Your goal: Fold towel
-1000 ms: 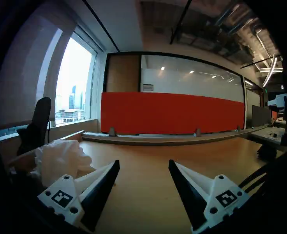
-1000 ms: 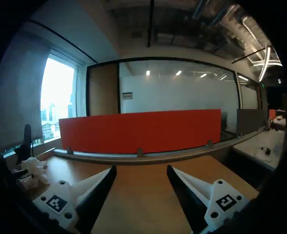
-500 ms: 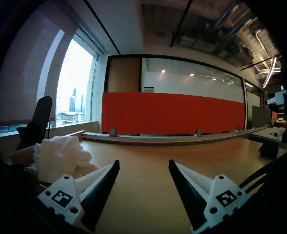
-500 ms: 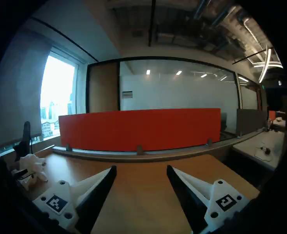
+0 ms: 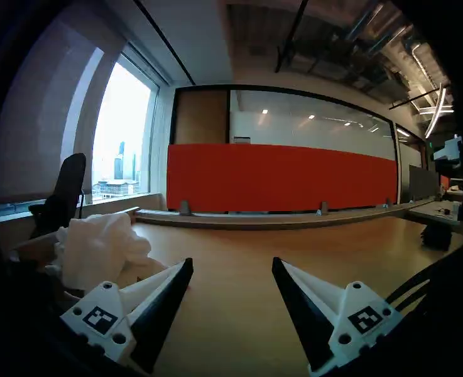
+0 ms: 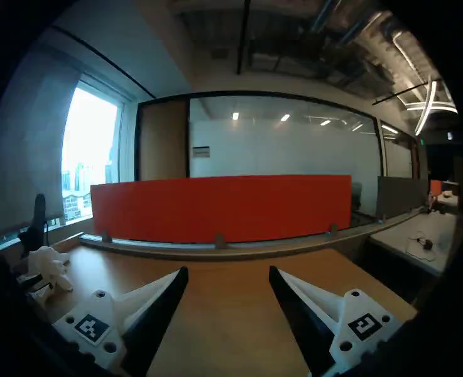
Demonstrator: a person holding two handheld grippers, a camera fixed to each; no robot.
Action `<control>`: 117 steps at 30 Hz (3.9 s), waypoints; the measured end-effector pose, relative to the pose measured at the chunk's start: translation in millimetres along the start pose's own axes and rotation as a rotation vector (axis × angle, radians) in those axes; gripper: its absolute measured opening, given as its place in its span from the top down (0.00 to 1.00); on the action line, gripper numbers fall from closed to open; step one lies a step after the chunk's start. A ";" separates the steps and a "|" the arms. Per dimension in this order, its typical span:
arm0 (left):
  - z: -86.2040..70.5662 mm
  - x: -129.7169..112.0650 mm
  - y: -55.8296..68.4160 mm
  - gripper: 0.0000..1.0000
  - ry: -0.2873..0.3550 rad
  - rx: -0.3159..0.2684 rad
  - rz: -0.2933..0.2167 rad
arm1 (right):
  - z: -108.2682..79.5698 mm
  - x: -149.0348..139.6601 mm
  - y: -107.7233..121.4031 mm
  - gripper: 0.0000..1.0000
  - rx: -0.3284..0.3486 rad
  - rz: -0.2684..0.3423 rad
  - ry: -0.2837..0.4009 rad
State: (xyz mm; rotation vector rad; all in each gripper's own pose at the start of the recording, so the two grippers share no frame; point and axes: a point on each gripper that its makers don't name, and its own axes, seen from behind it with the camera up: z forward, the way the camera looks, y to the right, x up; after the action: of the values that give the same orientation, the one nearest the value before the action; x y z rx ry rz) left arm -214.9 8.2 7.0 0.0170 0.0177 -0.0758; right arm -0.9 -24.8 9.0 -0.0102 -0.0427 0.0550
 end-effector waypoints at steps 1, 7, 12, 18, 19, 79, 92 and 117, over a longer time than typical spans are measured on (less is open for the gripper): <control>0.0 0.2 0.0 0.07 0.002 0.001 0.001 | 0.2 -0.7 -0.1 0.01 0.000 -0.001 -0.001; -0.2 0.2 1.9 0.07 0.010 0.004 0.021 | 1.9 -4.8 -1.5 0.01 0.003 0.002 -0.006; -0.9 0.5 1.6 0.07 0.014 0.007 0.025 | 3.2 -7.5 -0.2 0.01 0.004 0.004 -0.008; -0.4 0.1 2.8 0.07 0.017 0.008 0.028 | 4.3 -6.7 1.1 0.01 0.003 0.006 0.000; -0.3 -0.1 2.8 0.07 0.016 0.008 0.028 | 4.5 -6.7 2.1 0.01 0.001 0.005 0.002; 1.2 -5.4 3.9 0.07 0.017 0.008 0.027 | 18.9 -134.3 61.8 0.01 -0.009 0.019 0.056; 1.4 -5.0 4.2 0.07 0.018 0.008 0.027 | 18.5 -143.3 53.4 0.01 0.001 0.005 0.055; 0.8 -5.2 3.5 0.07 0.018 0.009 0.028 | 13.6 -138.8 46.6 0.01 0.008 -0.031 0.075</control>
State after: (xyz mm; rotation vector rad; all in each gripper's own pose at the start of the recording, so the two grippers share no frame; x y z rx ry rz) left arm -219.8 12.0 8.0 0.0264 0.0347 -0.0482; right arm -142.6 14.2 16.2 -0.0034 0.0326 0.0234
